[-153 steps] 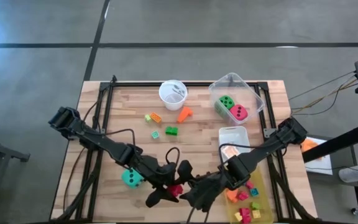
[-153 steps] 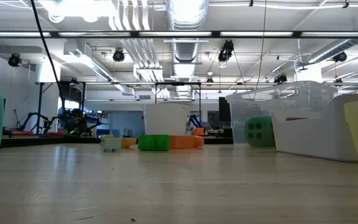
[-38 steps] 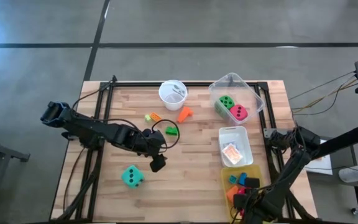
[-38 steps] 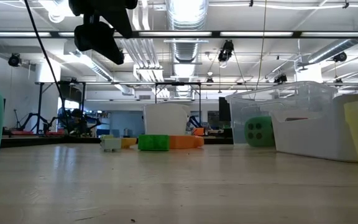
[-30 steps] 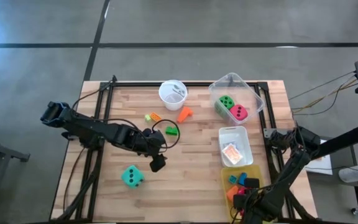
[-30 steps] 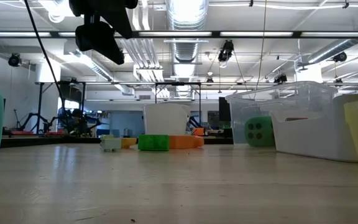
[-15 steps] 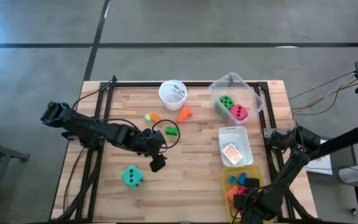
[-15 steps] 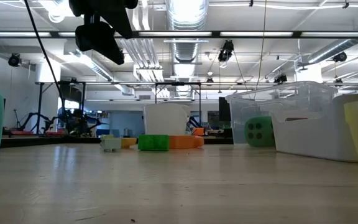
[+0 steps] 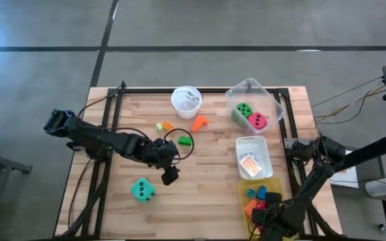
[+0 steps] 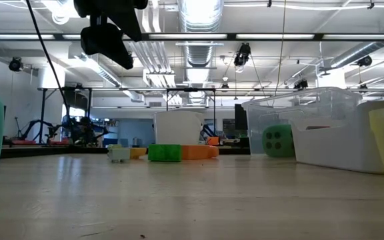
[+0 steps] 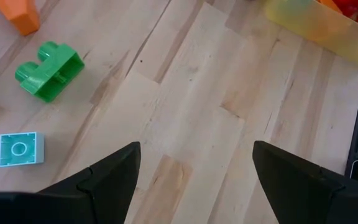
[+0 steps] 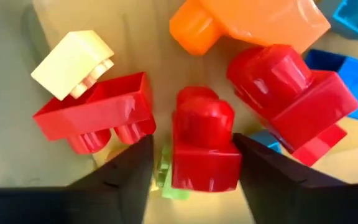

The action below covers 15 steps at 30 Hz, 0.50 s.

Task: Pick & Place Toys
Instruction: Put the red game piece into the yellow bin, then put the light blue dice into the transparent bin

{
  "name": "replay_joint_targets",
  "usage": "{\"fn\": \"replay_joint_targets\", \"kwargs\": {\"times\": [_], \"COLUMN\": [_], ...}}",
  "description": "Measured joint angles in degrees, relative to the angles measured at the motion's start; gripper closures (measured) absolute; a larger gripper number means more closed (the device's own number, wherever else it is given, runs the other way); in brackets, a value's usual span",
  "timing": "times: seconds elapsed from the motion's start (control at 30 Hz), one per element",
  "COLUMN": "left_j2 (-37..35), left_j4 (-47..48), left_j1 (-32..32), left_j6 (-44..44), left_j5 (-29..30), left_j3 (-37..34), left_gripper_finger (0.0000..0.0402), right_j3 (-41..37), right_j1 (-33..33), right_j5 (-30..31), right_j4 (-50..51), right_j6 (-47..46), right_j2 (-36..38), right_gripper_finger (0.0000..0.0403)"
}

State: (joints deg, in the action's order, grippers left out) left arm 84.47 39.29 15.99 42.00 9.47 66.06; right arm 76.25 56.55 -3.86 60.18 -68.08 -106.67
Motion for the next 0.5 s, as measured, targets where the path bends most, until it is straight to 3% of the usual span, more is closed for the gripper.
{"fn": "replay_joint_targets", "kwargs": {"times": [0.27, 0.5], "left_j2": [0.0, 0.0], "left_j4": [0.0, 5.5], "left_j1": [0.0, -3.4], "left_j6": [0.0, 4.1], "left_j5": [0.0, 1.0], "left_j3": [0.0, 0.0], "left_gripper_finger": [0.0089, 0.0089], "right_j3": [0.1, 3.3], "right_j1": [0.1, 0.1], "right_j5": [-4.2, -4.1], "right_j4": [-0.1, 2.7], "right_j6": [-2.1, -5.8], "right_j2": [0.0, 0.1], "right_gripper_finger": [0.0085, 0.0059]}}
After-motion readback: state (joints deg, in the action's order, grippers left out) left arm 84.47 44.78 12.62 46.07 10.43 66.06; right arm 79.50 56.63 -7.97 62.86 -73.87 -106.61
